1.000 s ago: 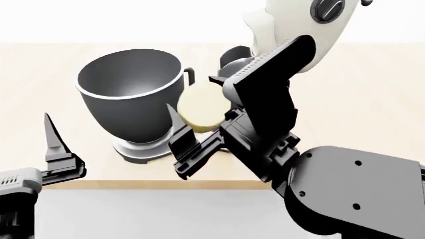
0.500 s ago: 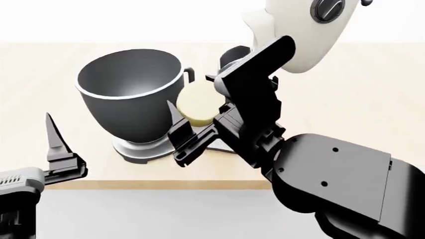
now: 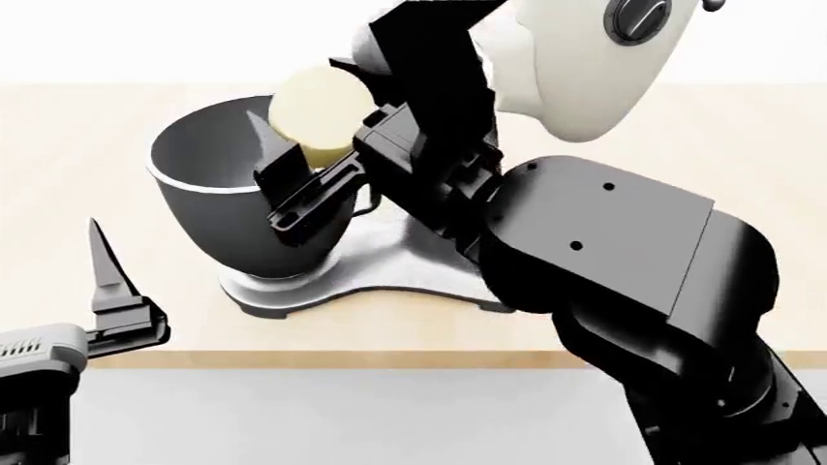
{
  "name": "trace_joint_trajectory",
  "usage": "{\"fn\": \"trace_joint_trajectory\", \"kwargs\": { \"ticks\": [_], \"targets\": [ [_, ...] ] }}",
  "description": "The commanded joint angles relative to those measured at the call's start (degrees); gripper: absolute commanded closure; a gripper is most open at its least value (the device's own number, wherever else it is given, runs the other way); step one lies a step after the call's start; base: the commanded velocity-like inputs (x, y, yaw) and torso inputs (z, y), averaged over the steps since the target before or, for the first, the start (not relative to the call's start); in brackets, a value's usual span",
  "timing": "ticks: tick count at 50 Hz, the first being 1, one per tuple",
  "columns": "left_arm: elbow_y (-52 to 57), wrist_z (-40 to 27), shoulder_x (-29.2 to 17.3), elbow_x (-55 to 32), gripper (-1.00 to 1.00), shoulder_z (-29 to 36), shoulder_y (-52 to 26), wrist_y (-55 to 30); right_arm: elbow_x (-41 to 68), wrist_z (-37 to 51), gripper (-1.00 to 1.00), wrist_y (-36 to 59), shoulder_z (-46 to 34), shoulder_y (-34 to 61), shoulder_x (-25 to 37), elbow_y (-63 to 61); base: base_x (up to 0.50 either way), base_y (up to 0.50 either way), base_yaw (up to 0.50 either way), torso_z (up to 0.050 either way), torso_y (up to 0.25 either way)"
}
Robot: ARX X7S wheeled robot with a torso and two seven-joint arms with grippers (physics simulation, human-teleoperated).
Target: Place the cheese in the stand mixer bowl.
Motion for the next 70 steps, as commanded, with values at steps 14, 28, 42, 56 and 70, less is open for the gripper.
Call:
{"fn": "trace_joint_trajectory", "kwargs": {
  "ticks": [14,28,42,56,70],
  "targets": [
    [-0.77,-0.32,-0.21,-0.47,-1.0,-0.4,0.59,1.12,-8.77,-19.52,1.0,-22.1,-8.35,11.1,-10.75,38.66,0.0,0.0,0.0,0.0,0.0],
    [-0.87,-0.52,-0.46,-0.83,-1.0,-0.78,0.88,1.33,25.47,-20.16,1.0,-46.71,-44.91,24.64,-10.86,61.46,0.0,0.0,0.0,0.0,0.0],
    [-1.18,-0.78,-0.47,-0.61,-1.0,-0.18,1.07,1.73,27.3,-18.09,-1.0,-47.78,-47.31,25.34,-8.53,57.46,0.0,0.0,0.0,0.0,0.0],
    [-0.99,-1.07,-0.71,-0.88,-1.0,-0.21,1.0,1.49,27.27,-16.85,-1.0,-47.7,-47.5,25.57,-7.19,54.47,0.0,0.0,0.0,0.0,0.0],
    [-0.57,-1.3,-1.07,-1.25,-1.0,-0.32,0.76,1.1,27.06,-2.23,-1.0,-48.11,-45.24,26.63,6.75,24.66,0.0,0.0,0.0,0.0,0.0]
  ]
}}
